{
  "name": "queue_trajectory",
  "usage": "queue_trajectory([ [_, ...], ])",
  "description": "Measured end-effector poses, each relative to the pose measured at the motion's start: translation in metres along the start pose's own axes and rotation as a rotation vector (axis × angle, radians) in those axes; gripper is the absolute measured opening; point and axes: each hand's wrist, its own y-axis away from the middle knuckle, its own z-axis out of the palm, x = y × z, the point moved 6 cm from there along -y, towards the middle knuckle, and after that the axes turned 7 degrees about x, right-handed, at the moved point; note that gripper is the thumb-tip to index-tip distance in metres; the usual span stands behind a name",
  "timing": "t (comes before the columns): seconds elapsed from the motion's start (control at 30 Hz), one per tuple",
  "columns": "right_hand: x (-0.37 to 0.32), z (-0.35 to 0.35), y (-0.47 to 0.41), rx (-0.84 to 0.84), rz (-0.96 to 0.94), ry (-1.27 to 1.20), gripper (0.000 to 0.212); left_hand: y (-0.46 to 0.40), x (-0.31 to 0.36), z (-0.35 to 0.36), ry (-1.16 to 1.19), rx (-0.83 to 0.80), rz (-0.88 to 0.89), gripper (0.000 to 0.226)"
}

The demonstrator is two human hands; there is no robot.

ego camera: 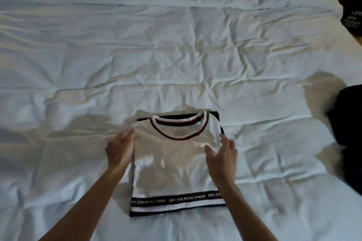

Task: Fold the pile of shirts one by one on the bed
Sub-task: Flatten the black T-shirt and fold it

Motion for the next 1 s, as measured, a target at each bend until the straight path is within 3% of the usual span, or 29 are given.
queue_trajectory([
  [0.07,0.013,0.001,-0.032,-0.087,0.049,0.11,0.044,0.008,0.008,0.005,-0.026,0.031,0.028,0.025],
  [0.13,0.011,0.008,-0.047,-0.165,0.014,0.151,0.026,0.006,0.01,0.007,-0.017,0.067,0.02,0.023],
  [0.2,0.003,0.004,-0.056,-0.137,-0.011,0.143,0.016,0.003,0.011,0.007,-0.01,0.083,0.048,0.018],
  [0.37,-0.007,-0.024,-0.085,-0.009,-0.022,-0.041,0.015,0.002,0.034,0.005,0.188,0.0,0.262,0.016],
  [0.5,0.002,0.004,-0.075,-0.15,0.038,-0.048,0.021,-0.001,0.01,0.017,0.115,0.047,0.006,0.027],
  [0.63,0.032,0.0,-0.042,-0.182,0.147,-0.101,0.029,0.038,-0.015,0.008,-0.054,0.025,-0.044,0.045],
  [0.83,0.072,-0.024,0.014,-0.285,0.221,-0.057,0.052,0.089,-0.036,-0.013,-0.231,-0.067,0.107,0.049],
  [1.0,0.063,-0.049,0.009,-0.01,0.036,-0.126,0.038,0.111,-0.018,-0.036,-0.163,0.164,0.449,0.041],
])
